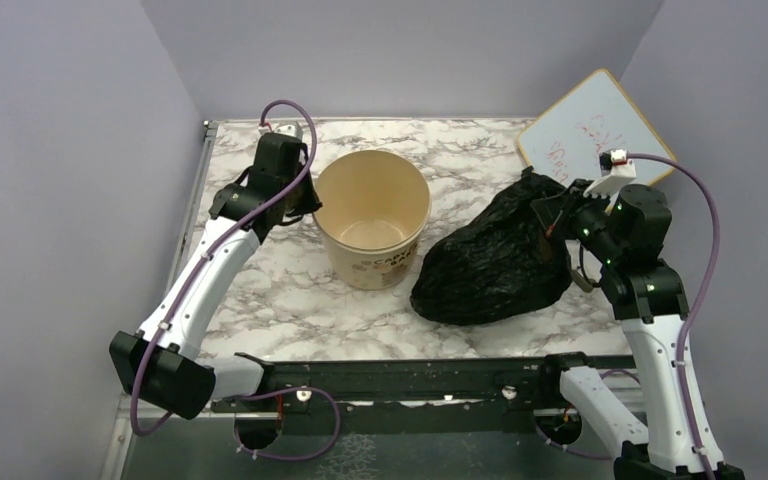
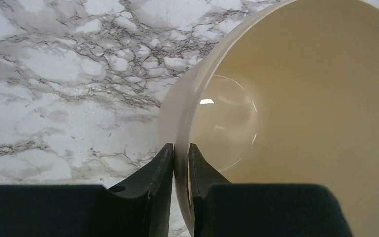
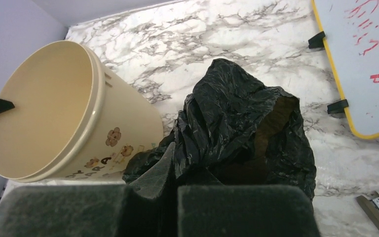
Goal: Put the trash bags into the trash bin
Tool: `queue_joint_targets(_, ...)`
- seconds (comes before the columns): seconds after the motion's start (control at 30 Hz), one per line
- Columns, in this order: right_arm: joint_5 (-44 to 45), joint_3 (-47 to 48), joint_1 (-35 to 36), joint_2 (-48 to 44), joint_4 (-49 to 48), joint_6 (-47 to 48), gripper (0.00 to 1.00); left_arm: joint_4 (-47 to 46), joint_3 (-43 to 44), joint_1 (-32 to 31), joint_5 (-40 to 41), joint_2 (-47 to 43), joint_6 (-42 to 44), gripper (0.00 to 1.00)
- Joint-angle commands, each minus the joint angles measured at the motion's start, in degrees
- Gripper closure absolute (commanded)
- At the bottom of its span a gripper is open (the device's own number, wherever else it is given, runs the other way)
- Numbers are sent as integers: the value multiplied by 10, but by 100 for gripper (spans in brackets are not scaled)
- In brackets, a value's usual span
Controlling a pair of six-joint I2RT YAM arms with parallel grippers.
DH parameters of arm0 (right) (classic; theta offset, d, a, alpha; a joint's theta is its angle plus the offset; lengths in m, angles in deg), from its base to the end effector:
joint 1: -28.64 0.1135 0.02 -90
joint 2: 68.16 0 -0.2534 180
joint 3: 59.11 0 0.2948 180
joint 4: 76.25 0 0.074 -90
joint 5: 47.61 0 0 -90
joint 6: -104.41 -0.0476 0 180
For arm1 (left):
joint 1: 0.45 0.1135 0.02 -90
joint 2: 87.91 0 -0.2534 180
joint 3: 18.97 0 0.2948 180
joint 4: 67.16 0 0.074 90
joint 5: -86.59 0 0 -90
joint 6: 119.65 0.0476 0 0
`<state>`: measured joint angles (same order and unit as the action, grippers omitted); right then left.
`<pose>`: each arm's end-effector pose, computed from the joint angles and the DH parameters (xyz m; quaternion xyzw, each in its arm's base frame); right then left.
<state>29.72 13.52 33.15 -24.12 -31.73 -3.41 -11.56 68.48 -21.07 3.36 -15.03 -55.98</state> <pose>0.2110 0.0271 0.3977 0.0259 0.7957 0.2023 0.5702 0.3035 -0.1082 0.3502 -0.0697 0.9061 -0.1155 0.4009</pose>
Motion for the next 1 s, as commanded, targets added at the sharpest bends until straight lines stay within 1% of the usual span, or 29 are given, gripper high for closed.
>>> queue_joint_targets(0.0,-20,13,0,7,-8,18,99,-29,31,2,-27,-29,6,77)
queue_joint_targets(0.07,8,50,0,26,22,69,100,-30,37,2,-31,-41,18,63)
queue_joint_targets(0.1,30,68,0,37,39,87,100,-30,39,2,-34,-47,24,53)
queue_joint_targets(0.17,62,92,0,55,57,110,99,-37,39,2,-50,-60,40,38)
queue_joint_targets(0.27,58,90,1,55,49,99,99,-43,39,2,-80,-74,60,25)
queue_joint_targets(0.33,34,72,0,46,33,76,99,-46,42,2,-128,-79,78,22)
queue_joint_targets(0.47,7,44,0,34,19,47,99,-63,30,2,-239,-96,102,21)
queue_joint_targets(0.63,40,46,0,37,35,34,99,-90,-16,-3,-368,-131,91,21)
queue_joint_targets(0.7,41,42,0,36,32,28,99,-103,-34,-21,-386,-149,85,22)
queue_joint_targets(0.77,32,35,0,36,22,17,99,-117,-50,-64,-382,-165,85,21)
queue_joint_targets(0.83,23,28,0,40,15,4,99,-125,-59,-138,-339,-172,87,20)
queue_joint_targets(0.97,18,28,0,54,14,-17,99,-126,-58,-315,-171,-141,87,19)
